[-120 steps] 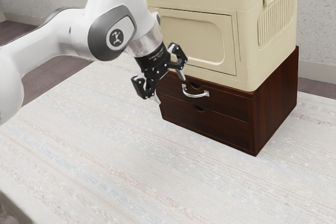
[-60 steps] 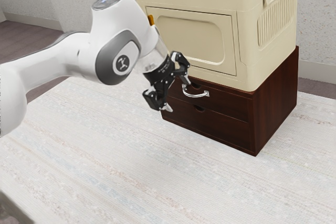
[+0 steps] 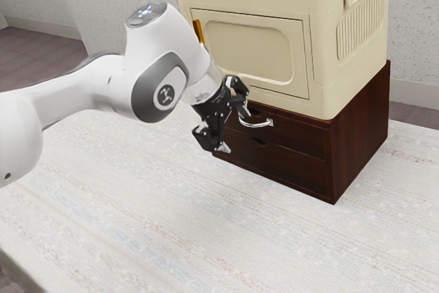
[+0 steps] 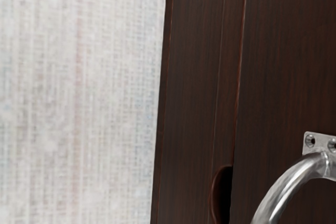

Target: Pull the drawer handle with one arm to open the drawer

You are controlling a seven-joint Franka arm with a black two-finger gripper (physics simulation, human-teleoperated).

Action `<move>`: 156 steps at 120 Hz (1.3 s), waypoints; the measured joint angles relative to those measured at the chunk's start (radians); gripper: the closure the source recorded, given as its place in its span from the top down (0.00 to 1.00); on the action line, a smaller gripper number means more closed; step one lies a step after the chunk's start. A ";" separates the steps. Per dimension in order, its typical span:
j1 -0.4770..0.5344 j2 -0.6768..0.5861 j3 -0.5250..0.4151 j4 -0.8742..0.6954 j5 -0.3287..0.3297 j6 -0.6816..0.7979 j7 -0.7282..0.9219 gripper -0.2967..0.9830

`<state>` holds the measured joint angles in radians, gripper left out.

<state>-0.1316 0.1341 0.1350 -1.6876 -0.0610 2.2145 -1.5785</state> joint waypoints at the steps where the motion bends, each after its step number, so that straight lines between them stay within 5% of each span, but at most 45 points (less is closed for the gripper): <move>1: 0.000 0.000 0.000 -0.001 0.000 0.001 -0.001 0.76; 48: -0.007 0.013 -0.001 -0.005 0.000 0.020 -0.030 0.70; 103: -0.009 -0.013 0.000 -0.013 0.000 -0.008 -0.050 0.24; 156: -0.013 -0.116 0.002 -0.133 0.003 -0.022 -0.057 0.16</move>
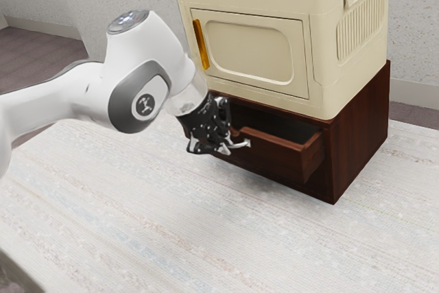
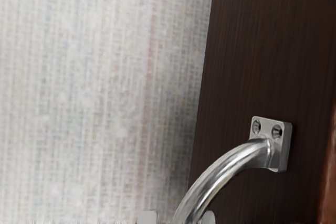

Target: Pull the drawer handle with one arm to open the drawer

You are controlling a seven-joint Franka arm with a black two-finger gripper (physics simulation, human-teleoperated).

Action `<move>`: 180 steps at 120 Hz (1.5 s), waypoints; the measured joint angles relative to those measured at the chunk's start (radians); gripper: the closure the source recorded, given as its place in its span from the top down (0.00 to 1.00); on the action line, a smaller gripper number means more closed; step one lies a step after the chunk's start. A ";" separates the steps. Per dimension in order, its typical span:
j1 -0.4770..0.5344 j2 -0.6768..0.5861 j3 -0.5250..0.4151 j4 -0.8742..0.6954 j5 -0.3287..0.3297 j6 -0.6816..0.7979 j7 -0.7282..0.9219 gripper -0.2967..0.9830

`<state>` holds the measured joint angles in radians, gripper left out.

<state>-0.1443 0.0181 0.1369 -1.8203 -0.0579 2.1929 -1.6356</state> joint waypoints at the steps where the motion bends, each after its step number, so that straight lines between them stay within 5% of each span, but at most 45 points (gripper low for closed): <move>1: 0.000 -0.002 0.000 -0.002 0.000 0.000 0.000 0.16; 180: 0.014 -0.300 -0.004 -0.303 0.010 0.004 -0.008 0.15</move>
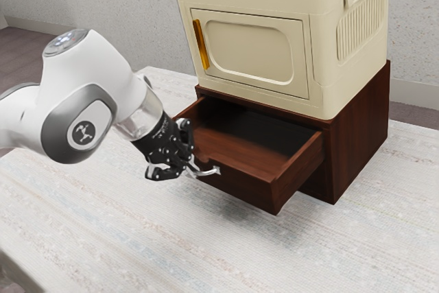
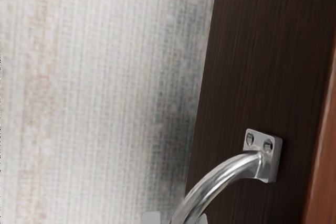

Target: Pull the drawer handle with one arm to open the drawer

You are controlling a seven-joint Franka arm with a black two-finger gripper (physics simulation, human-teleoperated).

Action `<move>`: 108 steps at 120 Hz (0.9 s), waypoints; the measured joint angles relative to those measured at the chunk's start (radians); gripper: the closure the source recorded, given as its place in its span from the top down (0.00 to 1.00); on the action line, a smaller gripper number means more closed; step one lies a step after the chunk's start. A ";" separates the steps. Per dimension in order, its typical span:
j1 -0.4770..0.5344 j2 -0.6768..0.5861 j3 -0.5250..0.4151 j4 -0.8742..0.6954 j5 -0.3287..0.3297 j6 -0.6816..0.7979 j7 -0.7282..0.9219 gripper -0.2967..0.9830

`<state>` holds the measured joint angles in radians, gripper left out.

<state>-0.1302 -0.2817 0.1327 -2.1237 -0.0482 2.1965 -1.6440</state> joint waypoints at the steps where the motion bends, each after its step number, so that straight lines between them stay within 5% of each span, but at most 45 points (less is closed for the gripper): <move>1: 0.000 0.000 0.000 0.000 0.000 -0.001 0.000 0.15; 75: 0.002 -0.038 -0.004 -0.001 0.001 -0.014 -0.003 0.36; 108: 0.011 0.140 0.003 0.295 0.000 -0.182 -0.001 0.65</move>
<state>-0.1191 -0.1412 0.1355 -1.8290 -0.0486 2.0140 -1.6449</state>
